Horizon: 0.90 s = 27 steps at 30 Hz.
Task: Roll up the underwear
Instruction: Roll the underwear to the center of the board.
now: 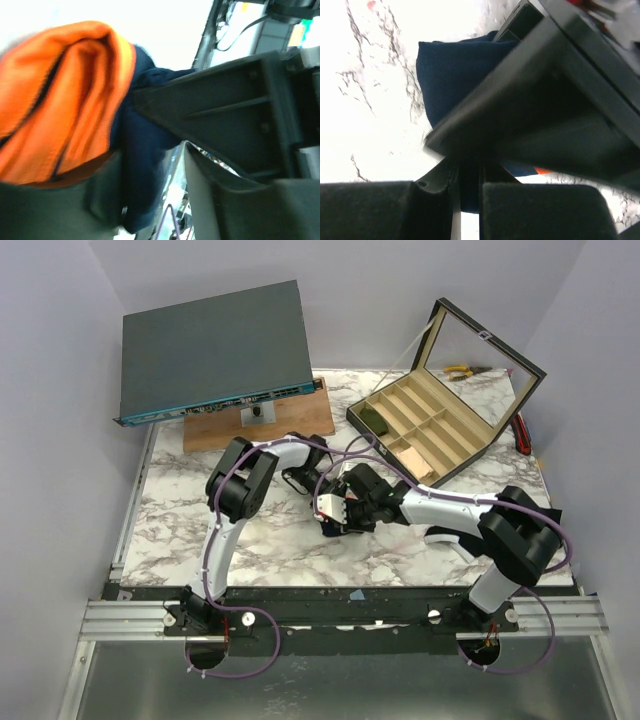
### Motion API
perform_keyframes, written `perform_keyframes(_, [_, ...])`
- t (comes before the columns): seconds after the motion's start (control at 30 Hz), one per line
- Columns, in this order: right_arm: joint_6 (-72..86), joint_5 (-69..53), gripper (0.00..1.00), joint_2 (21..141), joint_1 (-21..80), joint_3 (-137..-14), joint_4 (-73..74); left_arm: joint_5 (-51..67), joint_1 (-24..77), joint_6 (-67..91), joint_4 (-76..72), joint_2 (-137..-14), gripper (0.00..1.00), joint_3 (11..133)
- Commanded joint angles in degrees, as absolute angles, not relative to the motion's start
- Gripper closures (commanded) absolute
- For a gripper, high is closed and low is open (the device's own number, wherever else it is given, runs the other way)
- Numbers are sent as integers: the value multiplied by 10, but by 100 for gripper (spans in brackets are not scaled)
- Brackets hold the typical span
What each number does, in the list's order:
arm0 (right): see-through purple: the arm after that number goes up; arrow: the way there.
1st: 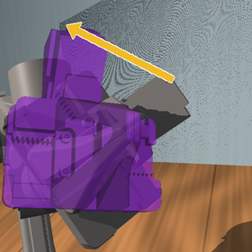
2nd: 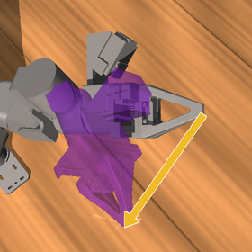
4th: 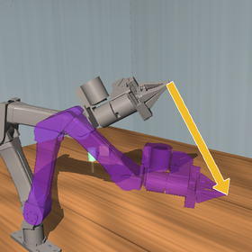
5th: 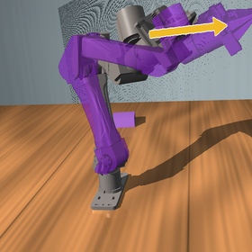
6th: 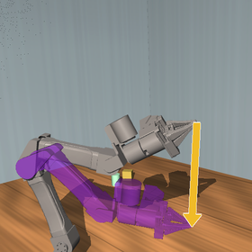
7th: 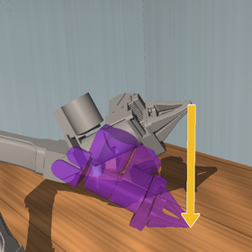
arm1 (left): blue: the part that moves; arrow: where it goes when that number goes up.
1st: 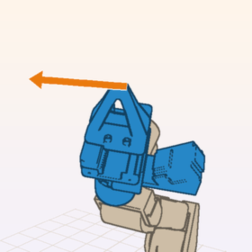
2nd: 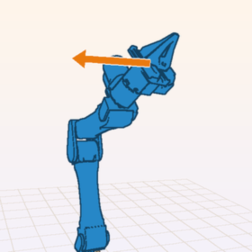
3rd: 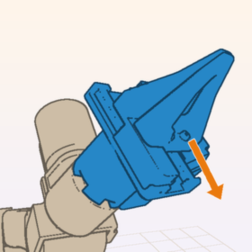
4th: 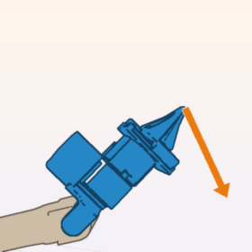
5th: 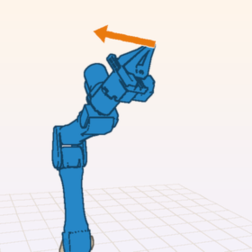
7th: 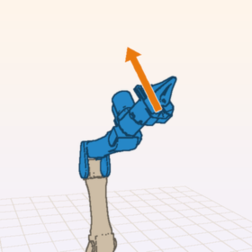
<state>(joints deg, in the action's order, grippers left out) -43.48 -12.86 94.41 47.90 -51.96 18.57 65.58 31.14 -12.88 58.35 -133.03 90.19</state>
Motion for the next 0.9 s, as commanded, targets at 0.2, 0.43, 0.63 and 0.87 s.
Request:
perform_keyframes(0.2, [-361, -225, 99, 965, 479, -490, 270, 578, 279, -162, 545, -1216, 16, 817])
perform_keyframes(0.43, [-338, -240, 99, 957, 477, -494, 293, 563, 245, -176, 543, -1144, 11, 766])
perform_keyframes(0.63, [-320, -269, 99, 969, 460, -519, 316, 554, 197, -172, 548, -1092, 14, 727])
perform_keyframes(0.87, [-334, -370, 99, 1071, 388, -625, 397, 541, 132, -187, 549, -985, 18, 677])
